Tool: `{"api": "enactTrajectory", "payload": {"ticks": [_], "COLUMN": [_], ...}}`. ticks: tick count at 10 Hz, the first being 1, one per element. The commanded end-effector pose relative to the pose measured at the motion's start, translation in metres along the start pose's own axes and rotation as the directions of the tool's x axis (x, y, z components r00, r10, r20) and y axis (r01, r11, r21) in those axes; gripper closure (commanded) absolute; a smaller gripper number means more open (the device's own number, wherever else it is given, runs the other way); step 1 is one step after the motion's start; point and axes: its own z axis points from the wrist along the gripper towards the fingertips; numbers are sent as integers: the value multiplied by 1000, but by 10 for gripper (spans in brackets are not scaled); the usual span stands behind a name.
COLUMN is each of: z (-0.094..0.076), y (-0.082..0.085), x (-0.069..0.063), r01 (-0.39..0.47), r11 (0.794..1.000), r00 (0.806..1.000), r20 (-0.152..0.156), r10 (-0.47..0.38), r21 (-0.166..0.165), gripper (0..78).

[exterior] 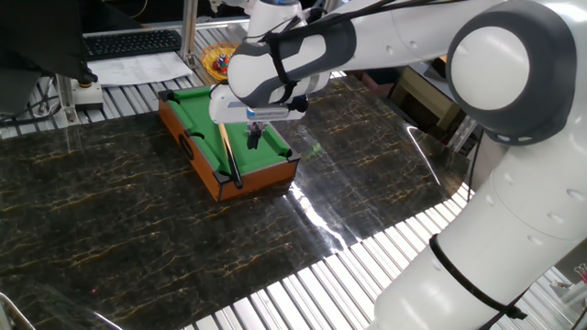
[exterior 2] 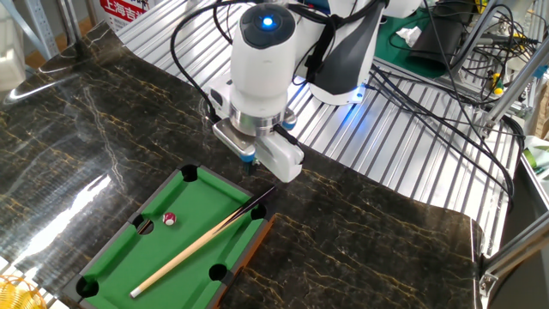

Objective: Hit the pool ball

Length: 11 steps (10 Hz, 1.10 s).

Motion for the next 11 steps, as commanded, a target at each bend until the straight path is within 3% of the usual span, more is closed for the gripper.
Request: {"api": "enactTrajectory", "payload": {"ticks": [1,2,4,8,11], "z": [-2,-3,2,27,31], "y": [18,33,44,42,38], "x": [4,10,19,24,20], "r01": [-99,-136,-176,-186,-182], "r11": [995,991,984,982,983], "r00": [995,991,984,982,983], "r20": [0,-12,-13,-9,-11], "r10": [99,136,176,186,182], "r21": [4,8,9,10,11], "gripper": [776,776,776,776,776]}}
